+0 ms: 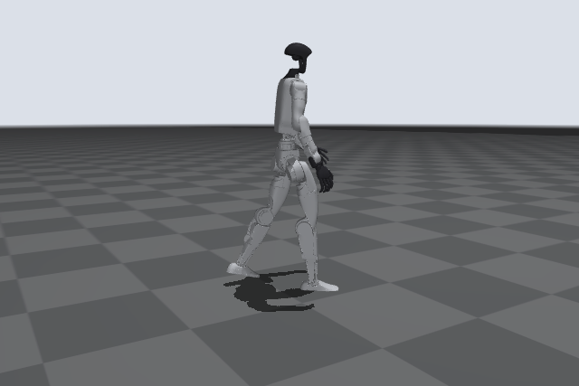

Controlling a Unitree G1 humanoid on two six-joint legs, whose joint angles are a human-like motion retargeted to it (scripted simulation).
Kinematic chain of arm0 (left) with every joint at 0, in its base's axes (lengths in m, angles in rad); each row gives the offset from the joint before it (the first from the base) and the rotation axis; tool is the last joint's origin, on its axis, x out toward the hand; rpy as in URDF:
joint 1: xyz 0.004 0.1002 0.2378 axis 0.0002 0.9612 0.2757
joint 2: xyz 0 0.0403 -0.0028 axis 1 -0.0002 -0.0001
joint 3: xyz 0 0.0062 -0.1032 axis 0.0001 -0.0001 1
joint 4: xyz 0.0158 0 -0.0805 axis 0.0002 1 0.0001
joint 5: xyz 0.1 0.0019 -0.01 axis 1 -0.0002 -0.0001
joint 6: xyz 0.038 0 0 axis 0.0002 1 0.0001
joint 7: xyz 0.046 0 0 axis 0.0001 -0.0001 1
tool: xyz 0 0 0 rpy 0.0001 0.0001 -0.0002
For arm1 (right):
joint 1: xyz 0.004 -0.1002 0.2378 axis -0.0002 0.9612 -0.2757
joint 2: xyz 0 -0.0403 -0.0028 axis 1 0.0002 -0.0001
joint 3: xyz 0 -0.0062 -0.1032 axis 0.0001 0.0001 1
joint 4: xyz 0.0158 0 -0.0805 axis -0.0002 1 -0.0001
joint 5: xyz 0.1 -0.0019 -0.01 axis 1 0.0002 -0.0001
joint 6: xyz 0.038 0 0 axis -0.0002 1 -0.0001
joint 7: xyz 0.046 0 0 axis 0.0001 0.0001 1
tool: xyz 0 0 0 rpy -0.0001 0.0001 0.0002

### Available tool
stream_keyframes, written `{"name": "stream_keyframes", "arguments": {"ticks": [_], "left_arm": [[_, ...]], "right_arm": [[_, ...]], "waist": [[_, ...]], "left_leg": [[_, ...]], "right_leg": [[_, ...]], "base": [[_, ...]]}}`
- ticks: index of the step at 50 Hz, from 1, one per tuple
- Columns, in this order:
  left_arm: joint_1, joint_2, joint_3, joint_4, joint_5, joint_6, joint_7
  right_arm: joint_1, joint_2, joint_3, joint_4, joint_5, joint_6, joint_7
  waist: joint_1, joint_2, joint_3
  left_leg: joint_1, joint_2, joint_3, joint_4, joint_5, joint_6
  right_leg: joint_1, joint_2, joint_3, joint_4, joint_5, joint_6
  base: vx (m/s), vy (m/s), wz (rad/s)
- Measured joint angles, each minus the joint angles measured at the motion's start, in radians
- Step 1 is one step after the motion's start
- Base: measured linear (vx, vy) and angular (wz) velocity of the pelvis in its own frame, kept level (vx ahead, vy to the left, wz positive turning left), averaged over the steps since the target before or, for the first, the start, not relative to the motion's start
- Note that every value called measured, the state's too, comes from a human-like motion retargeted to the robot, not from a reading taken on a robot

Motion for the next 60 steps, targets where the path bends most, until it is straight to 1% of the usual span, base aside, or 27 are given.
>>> {"name": "stream_keyframes", "arguments": {"ticks": [3,5,6,8,10,12,14,16,20,23,25,26,28,29,31,33,35,37,40,43,45,47,49,51,53,56,60], "left_arm": [[0.082,-0.002,0.013,-0.053,-0.042,0.02,-0.007],[0.136,-0.006,0.033,-0.075,-0.067,0.036,-0.011],[0.156,-0.01,0.045,-0.079,-0.076,0.043,-0.014],[0.188,-0.016,0.067,-0.078,-0.092,0.056,-0.019],[0.207,-0.018,0.086,-0.07,-0.101,0.062,-0.021],[0.214,-0.009,0.103,-0.061,-0.107,0.063,-0.021],[0.209,0.001,0.116,-0.056,-0.116,0.06,-0.016],[0.193,0.008,0.126,-0.051,-0.134,0.052,-0.006],[0.148,0.013,0.136,-0.035,-0.174,0.018,0.036],[0.127,0.018,0.132,-0.034,-0.16,-0.009,0.051],[0.115,0.022,0.122,-0.042,-0.135,-0.023,0.047],[0.107,0.026,0.113,-0.05,-0.122,-0.025,0.041],[0.089,0.037,0.092,-0.068,-0.103,-0.024,0.025],[0.08,0.045,0.082,-0.077,-0.097,-0.02,0.015],[0.06,0.063,0.062,-0.092,-0.088,-0.008,-0.004],[0.036,0.073,0.044,-0.096,-0.079,0.008,-0.015],[0.006,0.076,0.027,-0.08,-0.062,0.023,-0.011],[-0.002,0.104,-0.001,-0.084,-0.02,0.034,0.01],[-0.103,0.052,-0.013,0.033,-0.009,0.049,0.065],[-0.198,0.007,-0.037,0.109,-0.02,0.053,0.121],[-0.268,-0.025,-0.052,0.143,-0.051,0.048,0.159],[-0.342,-0.051,-0.073,0.159,-0.09,0.036,0.197],[-0.42,-0.067,-0.102,0.167,-0.114,0.021,0.228],[-0.5,-0.072,-0.137,0.171,-0.113,0.011,0.249],[-0.598,-0.053,-0.179,0.176,-0.091,0.005,0.26],[-0.691,-0.051,-0.219,0.181,-0.051,0.02,0.256],[-0.825,-0.018,-0.286,0.204,-0.005,0.049,0.275]], "right_arm": [[-0.031,0.009,-0.004,0.046,-0.011,0.02,-0.022],[-0.053,0.017,-0.016,0.064,-0.018,0.028,-0.039],[-0.066,0.02,-0.024,0.065,-0.019,0.028,-0.049],[-0.09,0.024,-0.04,0.059,-0.017,0.026,-0.066],[-0.112,0.026,-0.047,0.036,-0.012,0.022,-0.08],[-0.133,0.031,-0.036,-0.004,-0.004,0.018,-0.087],[-0.153,0.029,-0.017,-0.053,0.003,0.011,-0.09],[-0.169,0.02,0.005,-0.104,0.009,0.001,-0.091],[-0.188,0.0,0.043,-0.189,0.011,-0.032,-0.102],[-0.173,-0.005,0.052,-0.219,0.007,-0.06,-0.113],[-0.154,-0.007,0.052,-0.226,0.001,-0.07,-0.113],[-0.144,-0.007,0.05,-0.223,-0.002,-0.071,-0.112],[-0.121,-0.004,0.045,-0.21,-0.012,-0.068,-0.112],[-0.108,0.001,0.042,-0.199,-0.018,-0.064,-0.112],[-0.08,0.018,0.034,-0.174,-0.029,-0.053,-0.112],[-0.053,0.034,0.021,-0.151,-0.033,-0.042,-0.107],[-0.032,0.048,0.01,-0.134,-0.024,-0.034,-0.101],[-0.027,0.056,0.029,-0.138,-0.013,-0.033,-0.089],[-0.028,0.054,0.029,-0.156,0.031,-0.041,-0.101],[-0.058,0.024,0.059,-0.214,0.06,-0.058,-0.11],[-0.092,0.001,0.076,-0.257,0.079,-0.067,-0.126],[-0.138,-0.015,0.089,-0.295,0.106,-0.074,-0.156],[-0.192,-0.019,0.099,-0.326,0.141,-0.08,-0.197],[-0.252,-0.011,0.11,-0.351,0.18,-0.086,-0.243],[-0.342,0.007,0.139,-0.372,0.222,-0.1,-0.288],[-0.409,0.01,0.154,-0.435,0.259,-0.126,-0.338],[-0.51,-0.006,0.194,-0.555,0.236,-0.149,-0.394]], "waist": [[0.028,-0.007,0.007],[0.044,-0.007,-0.001],[0.052,-0.003,-0.01],[0.073,0.005,-0.026],[0.102,0.009,-0.037],[0.159,0.022,-0.047],[0.211,0.029,-0.048],[0.249,0.023,-0.038],[0.282,0.015,-0.008],[0.273,0.059,0.0],[0.257,0.078,0.008],[0.241,0.076,0.006],[0.22,0.065,0.005],[0.22,0.06,0.006],[0.236,0.056,0.009],[0.25,0.051,0.01],[0.261,0.039,0.007],[0.253,0.005,0.0],[0.254,-0.013,0.0],[0.223,-0.014,0.035],[0.197,-0.008,0.074],[0.169,-0.008,0.126],[0.139,-0.02,0.188],[0.107,-0.039,0.259],[0.064,-0.061,0.324],[0.009,-0.05,0.33],[-0.048,-0.022,0.347]], "left_leg": [[-0.068,0.007,0.039,0.254,0.121,0.068],[-0.168,0.043,0.095,0.478,0.179,0.109],[-0.227,0.075,0.13,0.584,0.187,0.13],[-0.334,0.14,0.2,0.758,0.175,0.168],[-0.416,0.189,0.263,0.854,0.131,0.191],[-0.496,0.255,0.305,0.884,0.083,0.166],[-0.558,0.295,0.33,0.834,0.061,0.131],[-0.59,0.297,0.356,0.695,0.073,0.099],[-0.554,0.224,0.426,0.179,0.183,0.042],[-0.517,0.203,0.449,-0.183,0.245,-0.033],[-0.53,0.208,0.443,-0.259,0.214,-0.089],[-0.554,0.198,0.423,-0.259,0.197,-0.097],[-0.572,0.171,0.387,-0.259,0.185,-0.102],[-0.563,0.169,0.374,-0.259,0.198,-0.102],[-0.526,0.185,0.358,-0.259,0.243,-0.097],[-0.486,0.196,0.344,-0.259,0.286,-0.073],[-0.453,0.196,0.335,-0.259,0.304,-0.038],[-0.439,0.185,0.334,-0.259,0.297,-0.012],[-0.436,0.168,0.324,-0.243,0.267,0.001],[-0.452,0.164,0.294,-0.207,0.236,-0.016],[-0.463,0.159,0.267,-0.205,0.231,-0.03],[-0.472,0.142,0.238,-0.226,0.24,-0.047],[-0.484,0.113,0.209,-0.251,0.253,-0.068],[-0.506,0.08,0.178,-0.258,0.261,-0.093],[-0.578,0.048,0.146,-0.259,0.28,-0.102],[-0.735,0.013,0.117,-0.259,0.313,-0.102],[-0.924,0.028,0.139,-0.259,0.317,-0.102]], "right_leg": [[0.062,-0.042,0.033,0.063,-0.05,-0.018],[0.084,-0.06,0.05,0.096,-0.088,-0.024],[0.087,-0.062,0.056,0.107,-0.105,-0.023],[0.09,-0.063,0.07,0.12,-0.132,-0.013],[0.096,-0.062,0.09,0.12,-0.148,0.012],[0.09,-0.009,0.129,0.101,-0.146,0.013],[0.089,0.032,0.162,0.084,-0.146,0.013],[0.095,0.046,0.188,0.076,-0.153,0.013],[0.13,0.037,0.217,0.069,-0.186,0.013],[0.177,0.067,0.216,0.071,-0.225,0.013],[0.216,0.071,0.209,0.081,-0.255,0.013],[0.223,0.061,0.196,0.093,-0.267,0.013],[0.241,0.035,0.179,0.133,-0.291,0.013],[0.25,0.033,0.179,0.158,-0.295,0.002],[0.26,0.044,0.195,0.226,-0.284,-0.035],[0.241,0.047,0.211,0.34,-0.249,-0.07],[0.181,0.036,0.225,0.503,-0.193,-0.094],[0.086,0.006,0.225,0.673,-0.143,-0.1],[-0.032,-0.052,0.185,0.818,-0.137,-0.107],[-0.079,-0.094,0.093,0.758,-0.193,-0.115],[-0.088,-0.098,0.031,0.626,-0.218,-0.111],[-0.089,-0.088,-0.012,0.438,-0.211,-0.086],[-0.093,-0.082,-0.024,0.251,-0.172,-0.045],[-0.104,-0.088,-0.012,0.11,-0.108,-0.002],[-0.16,-0.098,0.008,0.026,-0.023,0.013],[-0.288,-0.111,-0.002,-0.022,0.083,0.013],[-0.456,-0.098,-0.058,-0.05,0.148,0.013]], "base": [[0.63,-0.13,-0.31],[0.59,-0.11,-0.29],[0.55,-0.09,-0.29],[0.52,-0.07,-0.39],[0.48,-0.08,-0.72],[0.41,-0.19,-1.27],[0.38,-0.19,-1.25],[0.38,-0.1,-0.91],[0.43,0.1,-0.42],[0.52,0.3,-0.06],[0.55,0.34,0.24],[0.54,0.36,0.52],[0.57,0.32,0.49],[0.62,0.21,0.1],[0.63,0.13,-0.23],[0.6,0.17,-0.18],[0.54,0.2,-0.07],[0.47,0.18,-0.03],[0.38,0.15,0.17],[0.27,0.1,0.54],[0.17,0.04,0.77],[0.11,-0.02,0.91],[0.05,-0.07,1.02],[-0.01,-0.11,1.11],[-0.16,-0.1,1.17],[-0.22,-0.08,1.09],[-0.17,-0.22,0.67]]}}
